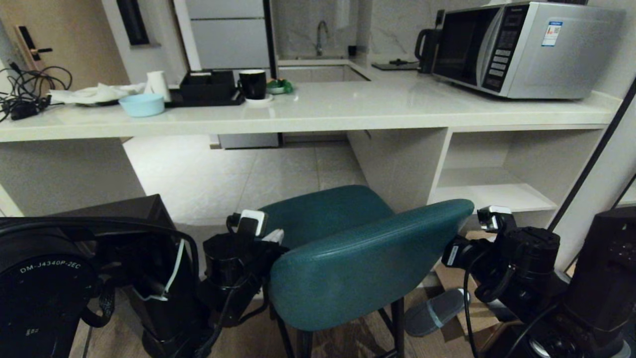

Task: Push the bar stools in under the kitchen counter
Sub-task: Pull the blue chair out from under the dining table

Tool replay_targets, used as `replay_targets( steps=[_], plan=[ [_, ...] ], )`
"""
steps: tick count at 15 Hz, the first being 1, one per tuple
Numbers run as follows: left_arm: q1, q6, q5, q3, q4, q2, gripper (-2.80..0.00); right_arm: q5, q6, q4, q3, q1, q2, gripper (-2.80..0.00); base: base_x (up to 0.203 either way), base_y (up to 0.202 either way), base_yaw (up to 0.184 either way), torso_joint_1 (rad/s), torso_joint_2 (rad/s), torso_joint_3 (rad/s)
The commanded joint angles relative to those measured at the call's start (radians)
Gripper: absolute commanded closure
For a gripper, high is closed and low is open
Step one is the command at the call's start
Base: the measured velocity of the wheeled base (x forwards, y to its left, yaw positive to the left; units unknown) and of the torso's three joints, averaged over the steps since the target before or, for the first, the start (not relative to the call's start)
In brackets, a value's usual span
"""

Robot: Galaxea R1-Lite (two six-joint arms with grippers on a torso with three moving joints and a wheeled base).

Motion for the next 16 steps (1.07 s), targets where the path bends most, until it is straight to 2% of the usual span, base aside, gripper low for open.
replay_targets(
  steps=[1, 4, 7, 9, 11, 14, 16],
  plan=[
    [0.052, -0.002, 0.008, 0.003, -0.010, -0.015, 0.00, -0.009, 0.001, -0.006, 0.015, -0.011, -0.015, 0.00, 0.000, 0.000, 0.000, 0.000, 0.00, 0.000],
    [0.159, -0.003, 0.009, 0.023, -0.010, -0.094, 0.00, -0.009, 0.002, -0.006, 0.082, -0.027, -0.120, 0.00, 0.000, 0.000, 0.000, 0.000, 0.00, 0.000],
    [0.207, -0.006, 0.011, 0.149, -0.010, -0.171, 0.00, -0.028, 0.001, -0.006, 0.164, -0.023, -0.235, 0.00, 0.000, 0.000, 0.000, 0.000, 0.00, 0.000],
    [0.227, -0.005, 0.026, 0.167, -0.010, -0.206, 0.00, -0.079, 0.001, -0.006, 0.199, -0.024, -0.309, 0.00, 0.000, 0.000, 0.000, 0.000, 0.00, 0.000],
    [0.220, -0.003, 0.050, 0.168, -0.010, -0.248, 0.00, -0.090, -0.002, -0.006, 0.261, -0.025, -0.373, 0.00, 0.000, 0.000, 0.000, 0.000, 0.00, 0.000],
    [0.208, -0.002, 0.055, 0.172, -0.007, -0.355, 0.00, -0.092, -0.095, -0.006, 0.305, -0.022, -0.436, 0.00, 0.000, 0.000, 0.000, 0.000, 0.00, 0.000],
    [0.204, -0.003, 0.055, 0.171, 0.068, -0.479, 0.00, -0.090, -0.220, -0.006, 0.336, -0.008, -0.528, 0.00, 0.000, 0.000, 0.000, 0.000, 0.00, 0.000]
  ],
)
